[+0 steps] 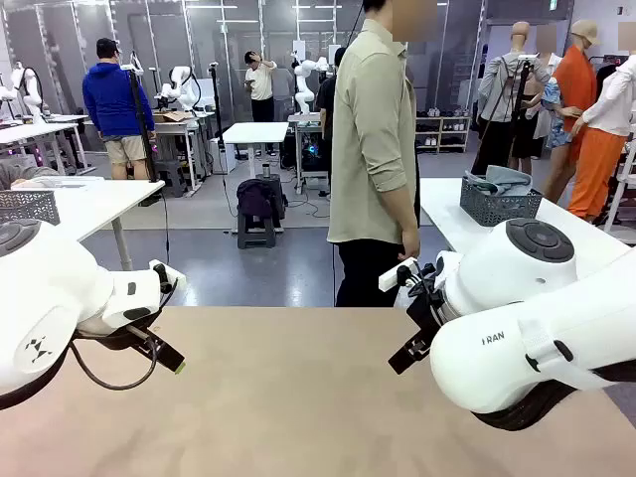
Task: Fold the towels and place them in the basket.
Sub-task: When a person lays out a Towel with hook on the table, fold it in half twice.
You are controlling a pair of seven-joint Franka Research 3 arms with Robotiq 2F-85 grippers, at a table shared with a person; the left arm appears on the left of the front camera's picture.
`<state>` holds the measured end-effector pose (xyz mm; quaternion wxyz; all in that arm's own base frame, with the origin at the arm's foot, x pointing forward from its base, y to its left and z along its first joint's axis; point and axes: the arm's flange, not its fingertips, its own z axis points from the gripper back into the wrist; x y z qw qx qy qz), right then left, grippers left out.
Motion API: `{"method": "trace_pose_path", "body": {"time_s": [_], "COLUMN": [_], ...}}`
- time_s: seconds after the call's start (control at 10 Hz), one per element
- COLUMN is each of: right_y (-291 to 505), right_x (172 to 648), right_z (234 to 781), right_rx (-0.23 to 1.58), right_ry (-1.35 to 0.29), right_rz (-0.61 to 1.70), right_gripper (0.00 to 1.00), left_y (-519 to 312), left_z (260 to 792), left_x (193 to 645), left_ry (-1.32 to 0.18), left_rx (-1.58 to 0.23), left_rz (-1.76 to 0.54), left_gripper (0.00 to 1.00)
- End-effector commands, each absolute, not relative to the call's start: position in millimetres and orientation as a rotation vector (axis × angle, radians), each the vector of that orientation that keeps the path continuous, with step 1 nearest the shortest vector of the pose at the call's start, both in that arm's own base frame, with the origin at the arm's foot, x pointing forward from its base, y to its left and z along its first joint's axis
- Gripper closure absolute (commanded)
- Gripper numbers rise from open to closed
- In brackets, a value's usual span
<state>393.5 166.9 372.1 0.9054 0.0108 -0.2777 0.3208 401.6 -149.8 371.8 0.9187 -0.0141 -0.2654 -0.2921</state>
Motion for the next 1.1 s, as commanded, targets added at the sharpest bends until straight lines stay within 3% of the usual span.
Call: {"method": "trace_pose_path", "body": {"time_s": [0.0, 1.0], "right_y": [166.9, 166.9], "right_x": [393.5, 393.5], "right_z": [372.1, 372.1], "right_rx": [0.022, 0.022], "right_ry": [-0.574, -0.574], "right_rz": [0.663, 0.663], "right_gripper": [0.00, 0.00], "left_y": [-150.0, -150.0], "left_z": [371.8, 371.8], "left_x": [401.5, 401.5], "left_ry": [-0.546, -0.546], "left_rx": [-0.029, -0.029], "left_rz": [-0.601, -0.601], "left_gripper": [0.00, 0.00]}}
